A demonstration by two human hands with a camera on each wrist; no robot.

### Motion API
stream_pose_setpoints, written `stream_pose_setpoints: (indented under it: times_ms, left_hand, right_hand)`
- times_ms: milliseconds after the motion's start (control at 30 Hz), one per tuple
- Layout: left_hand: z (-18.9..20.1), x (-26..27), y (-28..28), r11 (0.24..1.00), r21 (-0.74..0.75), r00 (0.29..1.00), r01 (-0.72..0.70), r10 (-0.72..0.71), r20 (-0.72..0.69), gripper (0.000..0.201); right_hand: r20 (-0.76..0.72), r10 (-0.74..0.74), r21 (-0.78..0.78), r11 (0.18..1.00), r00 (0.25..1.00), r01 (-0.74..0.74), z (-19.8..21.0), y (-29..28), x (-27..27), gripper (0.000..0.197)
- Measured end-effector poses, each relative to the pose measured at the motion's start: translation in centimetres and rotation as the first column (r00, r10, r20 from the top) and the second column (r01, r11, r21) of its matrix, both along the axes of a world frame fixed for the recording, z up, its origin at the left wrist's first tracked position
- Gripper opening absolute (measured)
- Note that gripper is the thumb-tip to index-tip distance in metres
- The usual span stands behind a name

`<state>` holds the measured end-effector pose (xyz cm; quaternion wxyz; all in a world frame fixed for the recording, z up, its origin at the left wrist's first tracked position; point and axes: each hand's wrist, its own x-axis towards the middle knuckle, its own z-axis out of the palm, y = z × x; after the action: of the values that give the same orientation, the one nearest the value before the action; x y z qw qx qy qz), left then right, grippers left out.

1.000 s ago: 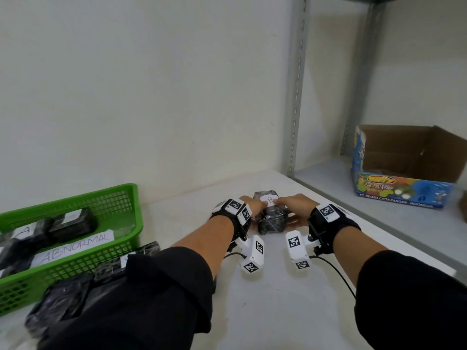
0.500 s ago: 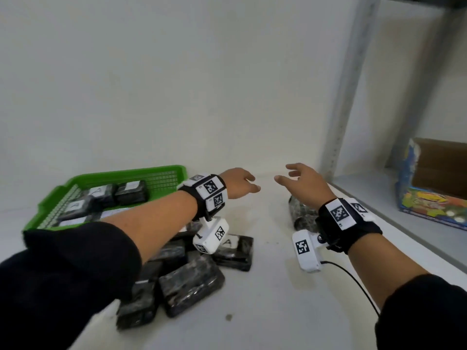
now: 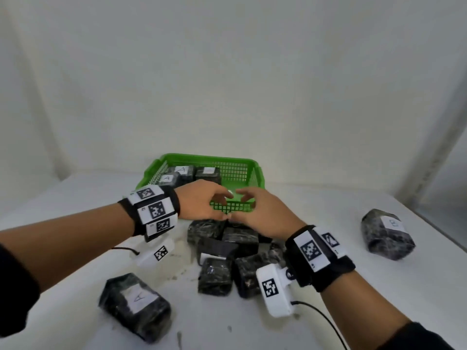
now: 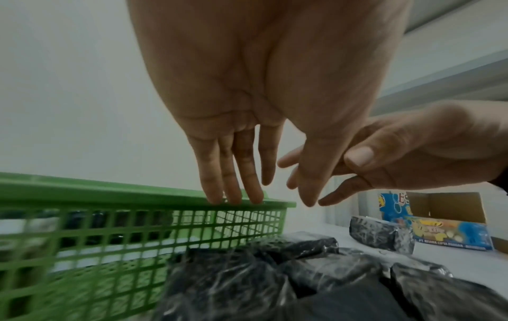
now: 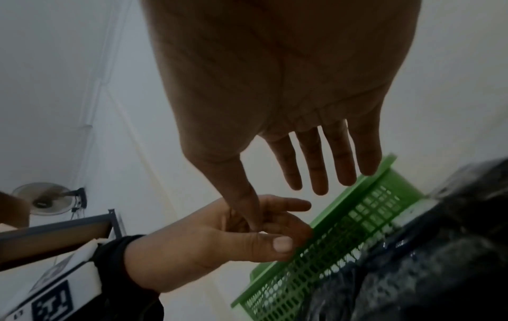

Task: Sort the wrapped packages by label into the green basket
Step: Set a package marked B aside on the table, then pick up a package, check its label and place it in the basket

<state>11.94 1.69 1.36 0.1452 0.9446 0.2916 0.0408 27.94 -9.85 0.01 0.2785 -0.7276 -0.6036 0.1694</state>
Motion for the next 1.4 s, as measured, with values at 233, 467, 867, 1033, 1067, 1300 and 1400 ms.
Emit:
stream_pose_setpoints:
  times_ms: [233,467,867,1033,1067,1300,1400]
  left_hand:
    - [-1.4,-3.2,-0.9,0.999,-0.035,0.997,0.005,-0.007,-0.081,0.040]
    - [-3.6,-2.0,-2.3,0.986,0.118,0.947,0.114,-0.072,-0.314,0.042]
    - [-1.5,-5.2,0.4,0.977,-0.213,0.992,-0.014,0.041,0.123,0.002]
    - [-0.3,-7.6,1.4,0.865,-0.499,0.833,-0.045,0.308,0.459,0.011]
    - [-0.2,-8.1,1.6,0.845,-0.533,0.790,-0.036,0.350,0.503,0.011]
    - [-1.5,-10.7,2.5,0.811,-0.578,0.611,0.086,0.416,0.674,0.040]
    - [-3.0,-11.4,2.9,0.829,-0.555,0.555,0.071,0.430,0.712,0.049]
  right_hand:
    - [0.168,0.161,-0.200,0.972,0.973,-0.126,-2.1,0.6,-2.8,0.036]
    - [0.347,0.203,-0.217,0.967,0.916,-0.132,-3.3,0.5,-3.8,0.035]
    - [0.007,0.163,-0.004,0.987,0.987,-0.163,-2.4,1.1,-2.2,0.016]
    - [-0.291,0.266,0.187,0.958,0.919,-0.218,-1.9,2.6,-3.0,0.059]
    - [-0.329,0.291,0.227,0.948,0.898,-0.224,-1.9,2.9,-3.6,0.065]
    - [-0.669,0.281,0.391,0.920,0.688,0.005,-3.1,6.3,-7.2,0.045]
    - [-0.737,0.282,0.350,0.937,0.615,-0.010,-3.7,7.1,-7.8,0.053]
